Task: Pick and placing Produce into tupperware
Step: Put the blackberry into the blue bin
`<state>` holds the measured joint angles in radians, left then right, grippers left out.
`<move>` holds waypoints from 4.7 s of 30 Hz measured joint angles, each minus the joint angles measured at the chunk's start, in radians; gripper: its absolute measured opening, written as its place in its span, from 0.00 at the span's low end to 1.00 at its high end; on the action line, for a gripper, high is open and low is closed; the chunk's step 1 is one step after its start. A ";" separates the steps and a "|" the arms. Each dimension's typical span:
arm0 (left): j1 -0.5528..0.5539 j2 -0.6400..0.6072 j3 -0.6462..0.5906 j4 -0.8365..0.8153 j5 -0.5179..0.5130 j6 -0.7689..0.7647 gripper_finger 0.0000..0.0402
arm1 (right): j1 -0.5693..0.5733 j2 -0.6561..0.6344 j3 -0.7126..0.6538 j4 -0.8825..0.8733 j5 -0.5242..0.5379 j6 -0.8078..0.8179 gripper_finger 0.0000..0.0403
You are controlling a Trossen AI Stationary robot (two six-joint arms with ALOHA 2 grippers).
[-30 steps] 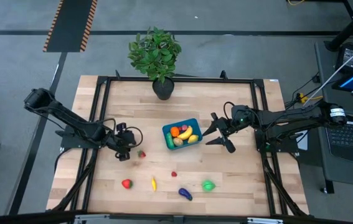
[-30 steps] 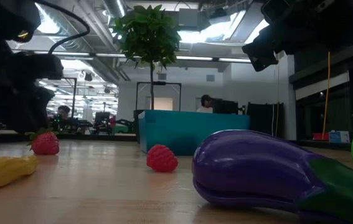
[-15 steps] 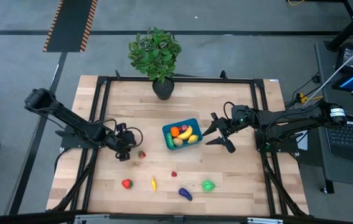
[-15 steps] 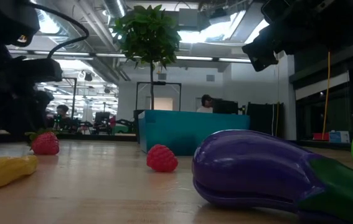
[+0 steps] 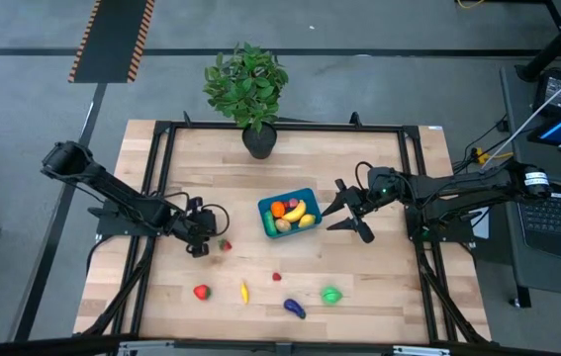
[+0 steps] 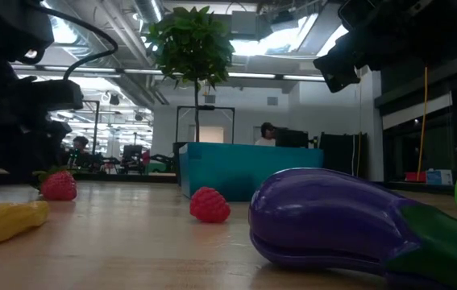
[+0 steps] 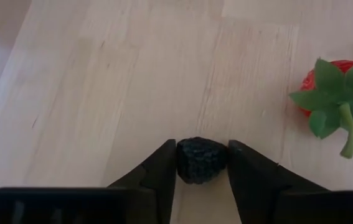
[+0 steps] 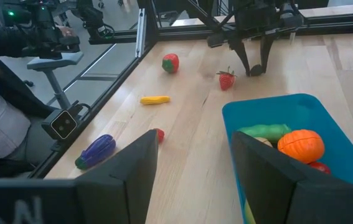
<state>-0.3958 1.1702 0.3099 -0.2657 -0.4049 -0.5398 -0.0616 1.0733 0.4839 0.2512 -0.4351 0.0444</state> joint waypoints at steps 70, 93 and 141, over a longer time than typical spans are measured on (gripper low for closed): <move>0.001 -0.393 -0.001 0.516 0.003 0.439 0.24 | 0.000 0.000 0.000 -0.001 -0.002 0.008 0.51; 0.189 -0.049 0.159 0.580 0.010 0.419 0.23 | 0.000 0.000 0.000 -0.002 -0.001 0.005 0.51; 0.374 0.559 0.873 -0.289 0.133 0.575 0.23 | -0.002 0.000 0.000 -0.052 -0.001 -0.001 0.51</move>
<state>-0.0218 1.7290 1.1828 -0.5545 -0.2718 0.0357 -0.0631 1.0733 0.4839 0.1989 -0.4358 0.0437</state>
